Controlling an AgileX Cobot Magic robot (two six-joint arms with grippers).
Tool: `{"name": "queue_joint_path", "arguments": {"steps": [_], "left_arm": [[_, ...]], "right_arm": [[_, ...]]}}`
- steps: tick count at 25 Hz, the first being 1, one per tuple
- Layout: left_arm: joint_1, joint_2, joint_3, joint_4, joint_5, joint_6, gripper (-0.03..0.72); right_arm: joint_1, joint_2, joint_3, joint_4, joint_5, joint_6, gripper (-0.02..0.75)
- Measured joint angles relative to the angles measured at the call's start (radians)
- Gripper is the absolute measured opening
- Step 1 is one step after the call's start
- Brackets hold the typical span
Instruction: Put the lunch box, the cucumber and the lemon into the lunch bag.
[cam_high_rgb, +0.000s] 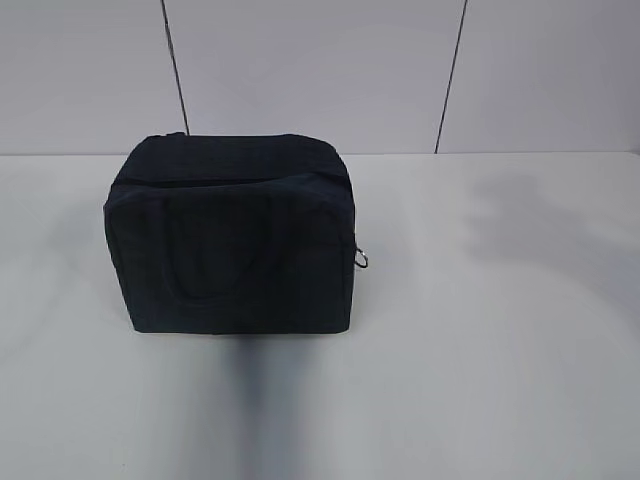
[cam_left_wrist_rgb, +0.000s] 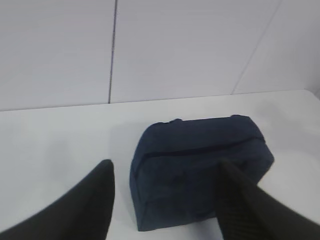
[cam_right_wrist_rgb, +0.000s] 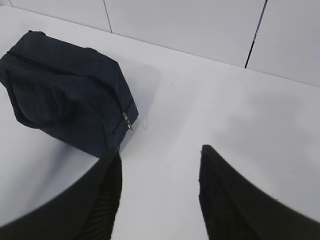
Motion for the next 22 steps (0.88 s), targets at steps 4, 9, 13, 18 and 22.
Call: {"name": "queue_joint_path", "arguments": {"steps": [4,9,13,18,22], "left_arm": [[-0.153,-0.061,0.040,0.034,0.004,0.017,0.450],[-0.263,-0.173,0.052,0.212,0.033,-0.044,0.446],[-0.271,-0.261,0.060,0.443,0.116,-0.212,0.438],[-0.275,-0.395,0.106,0.520,0.180,-0.319,0.435],[-0.277,-0.522,0.147,0.544,0.267,-0.336,0.431]], "right_arm": [[0.000,-0.098,0.053,0.005,0.009,0.005,0.389],[0.000,-0.184,0.082,0.016,0.054,0.009,0.389],[0.000,-0.258,0.116,0.016,0.097,0.011,0.389],[0.000,-0.341,0.207,0.016,0.148,0.051,0.389],[0.000,-0.440,0.253,-0.006,0.177,0.069,0.389]]}}
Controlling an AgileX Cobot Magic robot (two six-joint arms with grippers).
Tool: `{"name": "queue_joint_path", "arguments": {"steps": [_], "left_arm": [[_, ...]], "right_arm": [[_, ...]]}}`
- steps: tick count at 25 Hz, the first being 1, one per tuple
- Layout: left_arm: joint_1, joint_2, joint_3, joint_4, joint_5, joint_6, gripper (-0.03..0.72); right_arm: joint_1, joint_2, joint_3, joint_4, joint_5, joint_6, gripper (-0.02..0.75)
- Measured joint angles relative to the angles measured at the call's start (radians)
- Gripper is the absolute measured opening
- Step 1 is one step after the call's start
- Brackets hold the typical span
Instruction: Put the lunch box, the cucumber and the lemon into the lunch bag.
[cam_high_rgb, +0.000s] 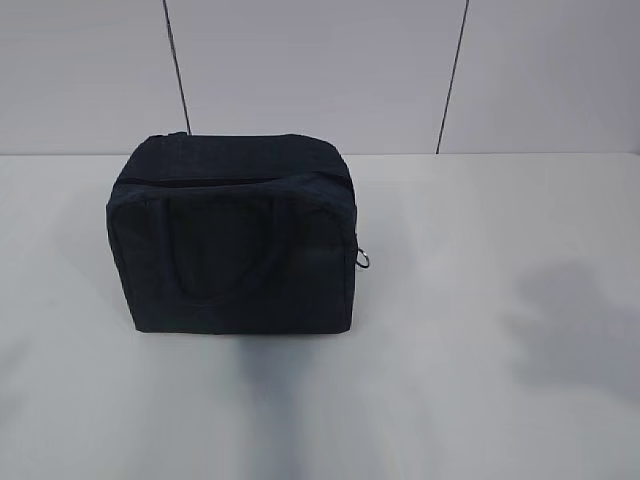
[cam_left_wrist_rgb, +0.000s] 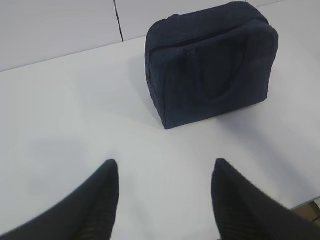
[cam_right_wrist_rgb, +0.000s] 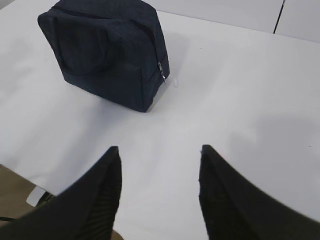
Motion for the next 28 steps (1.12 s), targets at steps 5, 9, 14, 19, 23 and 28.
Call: {"name": "queue_joint_path", "arguments": {"steps": [5,9,14,19,23,28], "left_arm": [[0.000,-0.117,0.046,0.028,0.073,-0.027,0.426],[0.000,-0.141,0.100,0.037,0.091,-0.067,0.424],[0.000,-0.186,0.123,0.042,0.097,-0.093,0.424],[0.000,-0.191,0.125,0.045,0.092,-0.105,0.421],[-0.005,-0.191,0.127,0.045,0.060,-0.124,0.421],[-0.018,-0.191,0.137,0.048,0.047,-0.129,0.421]], "right_arm": [[0.000,-0.053,0.006,-0.099,0.038,0.051,0.389],[0.000,-0.062,0.008,-0.127,0.081,0.066,0.389],[0.013,-0.149,0.008,-0.204,0.114,0.101,0.389],[0.030,-0.274,0.022,-0.300,0.138,0.162,0.389],[0.030,-0.383,0.077,-0.308,0.146,0.186,0.389],[0.030,-0.391,0.131,-0.314,0.155,0.192,0.389]]}}
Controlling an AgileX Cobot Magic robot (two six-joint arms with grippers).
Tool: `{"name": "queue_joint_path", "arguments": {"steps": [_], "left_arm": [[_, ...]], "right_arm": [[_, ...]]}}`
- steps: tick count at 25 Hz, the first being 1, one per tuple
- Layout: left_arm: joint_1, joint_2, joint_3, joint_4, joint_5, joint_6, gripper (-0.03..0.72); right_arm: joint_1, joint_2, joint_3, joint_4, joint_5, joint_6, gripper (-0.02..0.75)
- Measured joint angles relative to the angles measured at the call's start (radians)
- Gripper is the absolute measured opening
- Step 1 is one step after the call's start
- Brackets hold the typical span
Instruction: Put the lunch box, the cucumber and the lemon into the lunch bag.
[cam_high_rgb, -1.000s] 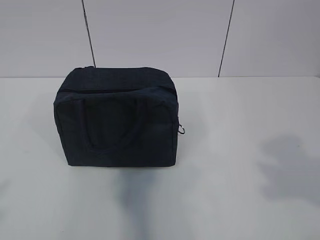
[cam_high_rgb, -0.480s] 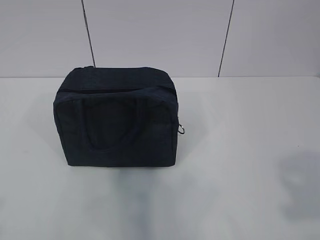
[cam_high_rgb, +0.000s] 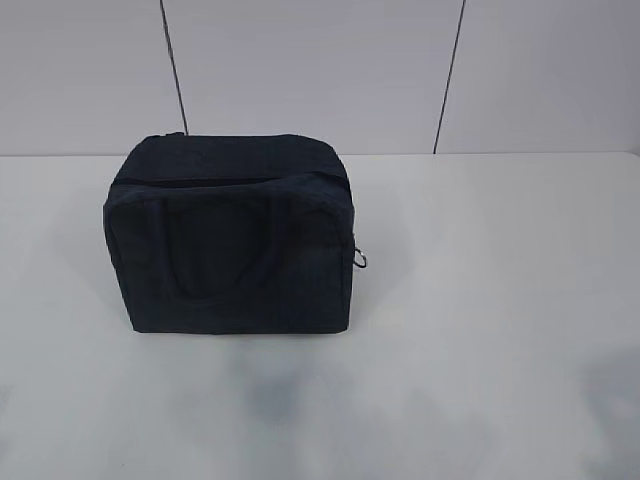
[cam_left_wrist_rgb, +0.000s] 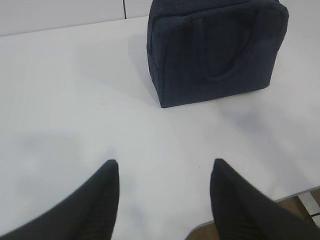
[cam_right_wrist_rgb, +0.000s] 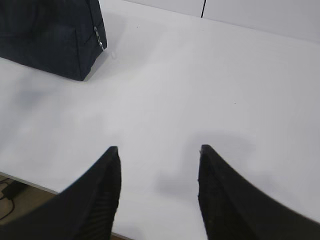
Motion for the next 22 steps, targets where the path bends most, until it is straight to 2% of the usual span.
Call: {"name": "queue_joint_path", "arguments": {"steps": [6,16,22], "left_arm": [[-0.002,0.000,0.077,0.023,-0.053,-0.026,0.419],[-0.002,0.000,0.081,0.146,-0.057,-0.078,0.391],[-0.002,0.000,0.081,0.163,-0.057,-0.096,0.371]], "right_arm": [[0.000,0.000,0.018,0.000,0.000,0.011,0.389],[0.000,0.000,0.038,-0.038,0.027,0.028,0.389],[0.000,0.000,0.038,-0.043,0.027,0.030,0.389]]}}
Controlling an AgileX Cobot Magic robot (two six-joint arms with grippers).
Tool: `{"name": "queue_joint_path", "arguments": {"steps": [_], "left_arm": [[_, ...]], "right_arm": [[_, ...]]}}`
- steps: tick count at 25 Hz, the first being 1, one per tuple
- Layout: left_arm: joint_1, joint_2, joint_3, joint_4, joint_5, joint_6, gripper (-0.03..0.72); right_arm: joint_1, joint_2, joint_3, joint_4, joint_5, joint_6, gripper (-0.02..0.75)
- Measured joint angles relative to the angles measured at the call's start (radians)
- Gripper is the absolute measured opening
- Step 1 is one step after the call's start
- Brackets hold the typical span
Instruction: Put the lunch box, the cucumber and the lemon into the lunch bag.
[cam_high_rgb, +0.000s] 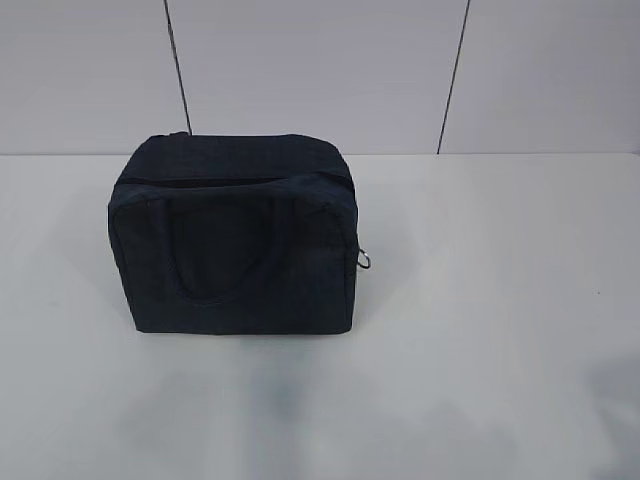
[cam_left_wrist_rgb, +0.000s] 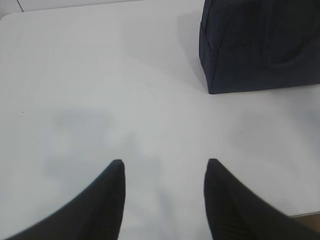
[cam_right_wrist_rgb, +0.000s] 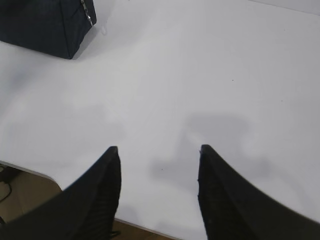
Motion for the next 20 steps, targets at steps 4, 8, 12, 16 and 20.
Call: {"name": "queue_joint_path", "arguments": {"steps": [4,8,12,16,20], "left_arm": [[0.000,0.000,0.000,0.001,0.000,-0.003,0.368],[0.000,0.000,0.000,0.001,0.000,-0.003,0.368],[0.000,0.000,0.000,0.001,0.000,-0.003,0.368],[0.000,0.000,0.000,0.001,0.000,-0.003,0.362],[0.000,0.000,0.000,0.000,0.000,-0.003,0.361]], "right_arm": [[0.000,0.000,0.000,-0.001,0.000,0.002,0.389],[0.000,0.000,0.000,-0.002,0.000,0.005,0.389],[0.000,0.000,0.000,-0.002,0.000,0.007,0.389],[0.000,0.000,0.000,-0.002,0.000,0.007,0.389],[0.000,0.000,0.000,-0.002,0.000,0.007,0.389]]}}
